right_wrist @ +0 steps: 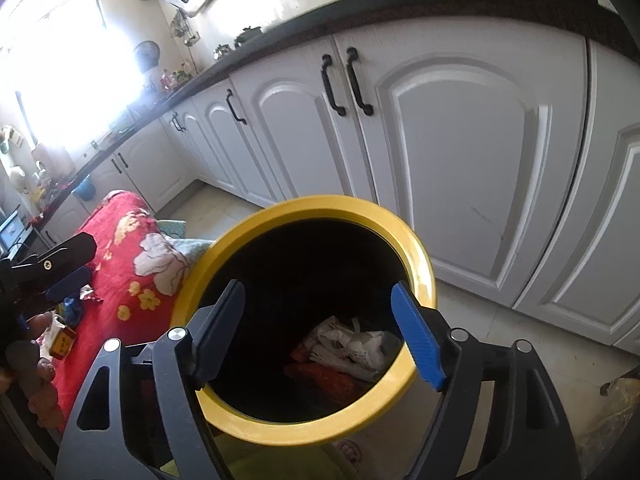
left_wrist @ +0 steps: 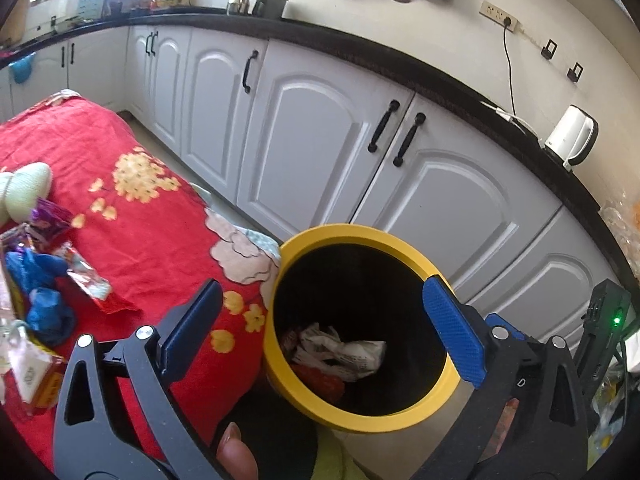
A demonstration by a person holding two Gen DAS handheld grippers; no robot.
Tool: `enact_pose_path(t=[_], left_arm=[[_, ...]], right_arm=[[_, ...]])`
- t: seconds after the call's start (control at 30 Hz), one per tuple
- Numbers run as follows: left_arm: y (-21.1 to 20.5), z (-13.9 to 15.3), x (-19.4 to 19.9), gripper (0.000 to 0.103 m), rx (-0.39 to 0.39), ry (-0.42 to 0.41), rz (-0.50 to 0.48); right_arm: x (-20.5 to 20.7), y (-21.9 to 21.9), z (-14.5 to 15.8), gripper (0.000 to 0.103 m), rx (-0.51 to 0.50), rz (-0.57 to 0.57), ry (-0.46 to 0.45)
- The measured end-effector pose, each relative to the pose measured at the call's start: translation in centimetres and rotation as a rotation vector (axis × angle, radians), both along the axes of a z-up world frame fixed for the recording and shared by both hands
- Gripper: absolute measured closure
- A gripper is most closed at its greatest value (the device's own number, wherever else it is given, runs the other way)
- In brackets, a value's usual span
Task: Collect trash
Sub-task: 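Move both open tools back toward the remaining wrappers on the table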
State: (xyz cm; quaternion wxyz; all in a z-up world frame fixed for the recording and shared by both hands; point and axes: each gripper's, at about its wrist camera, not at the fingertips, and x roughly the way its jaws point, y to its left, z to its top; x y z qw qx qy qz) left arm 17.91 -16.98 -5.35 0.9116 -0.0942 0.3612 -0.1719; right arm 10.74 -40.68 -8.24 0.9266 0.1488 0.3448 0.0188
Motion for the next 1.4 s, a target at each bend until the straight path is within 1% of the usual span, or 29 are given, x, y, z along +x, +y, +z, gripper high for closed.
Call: enact_pose_path(t=[0.2,0.33,0.63,0.97,1.4], left_arm=[[1.4,1.3,-0.9,0.011,0.01,-0.042,0.026],[2.6,2.0,-1.4,0.011,0.012,-0.066,0.053],[5.5,3.3,-2.4,0.011,0.008,-0.114,0.109],[9.0,4.8,-3.5,0.011,-0.001,-0.157,0.17],[13.0,5.9,-4.8,0.011,-0.007,-0.194,0.241]], right_arm=[[-0.6,1.8,1.9,0.026,-0.013,0.035,-0.049],[-1.0,3.0,3.1,0.025,-0.021,0.062,-0.079],[-1.7,6.2,4.8,0.023,-0.039,0.133,-0.131],[-2.5,10.0,6.1,0.021,-0.065,0.217,-0.166],[-3.3,15.0,6.7,0.02,-0.093,0.335,-0.185]])
